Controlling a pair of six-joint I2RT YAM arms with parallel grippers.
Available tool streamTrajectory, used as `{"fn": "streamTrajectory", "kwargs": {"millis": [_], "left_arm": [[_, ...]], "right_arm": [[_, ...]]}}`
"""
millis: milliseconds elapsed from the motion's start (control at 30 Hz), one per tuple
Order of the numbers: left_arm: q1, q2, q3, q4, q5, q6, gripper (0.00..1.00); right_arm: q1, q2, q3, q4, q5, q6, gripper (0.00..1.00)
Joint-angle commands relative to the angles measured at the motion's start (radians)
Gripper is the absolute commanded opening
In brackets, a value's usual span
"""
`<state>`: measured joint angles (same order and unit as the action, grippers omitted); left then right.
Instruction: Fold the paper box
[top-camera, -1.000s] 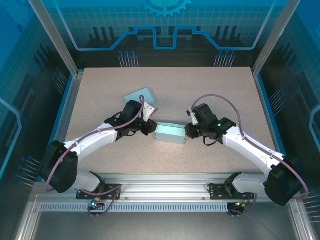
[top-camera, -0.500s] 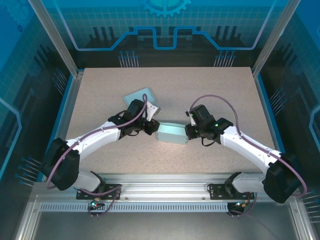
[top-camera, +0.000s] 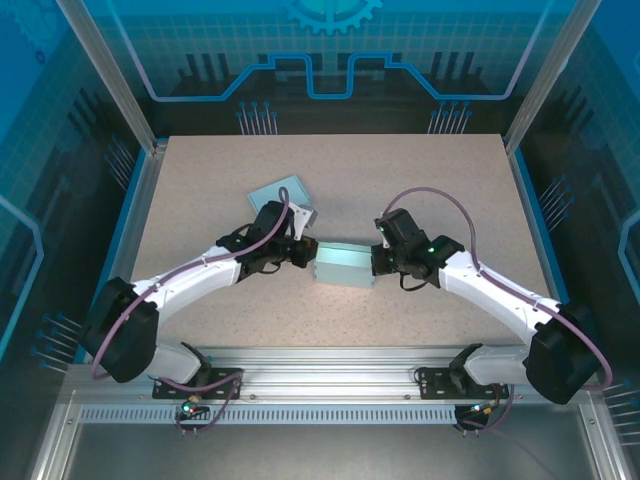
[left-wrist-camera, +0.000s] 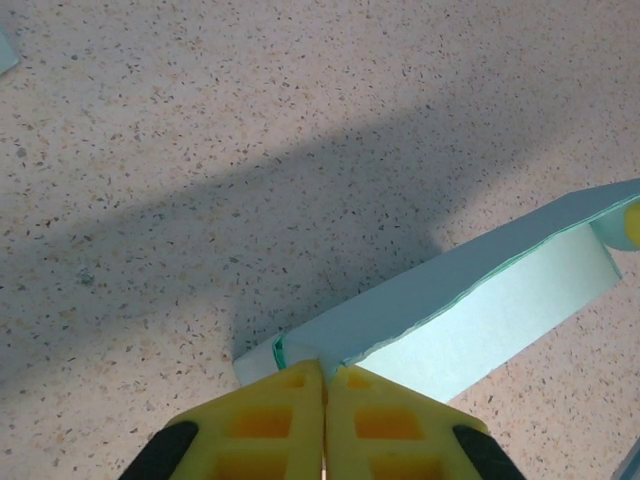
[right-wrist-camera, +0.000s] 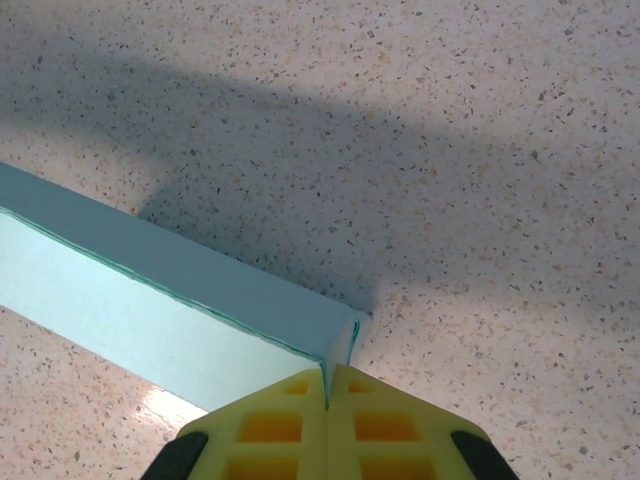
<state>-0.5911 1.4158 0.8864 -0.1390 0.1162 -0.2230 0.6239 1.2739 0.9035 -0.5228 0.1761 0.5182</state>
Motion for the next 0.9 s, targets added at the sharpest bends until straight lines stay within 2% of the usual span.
{"fn": "streamTrajectory", "kwargs": {"millis": [0, 233, 633, 867], "left_arm": [[-0.045, -0.009, -0.041, 0.039, 0.012, -0.027, 0.00], [-0.075, -0.038, -0.091, 0.099, -0.066, -0.029, 0.00], [-0.101, -0.047, -0.123, 0.164, -0.119, -0.029, 0.00], [-0.102, -0.052, -0.121, 0.177, -0.114, -0.059, 0.00]], "right_arm": [[0.034, 0.012, 0.022, 0.073, -0.095, 0.037, 0.00], [0.032, -0.020, 0.000, 0.143, -0.116, 0.077, 0.00], [0.024, -0.059, -0.046, 0.229, -0.183, 0.117, 0.00], [0.033, -0.033, -0.078, 0.214, -0.114, 0.096, 0.00]]}}
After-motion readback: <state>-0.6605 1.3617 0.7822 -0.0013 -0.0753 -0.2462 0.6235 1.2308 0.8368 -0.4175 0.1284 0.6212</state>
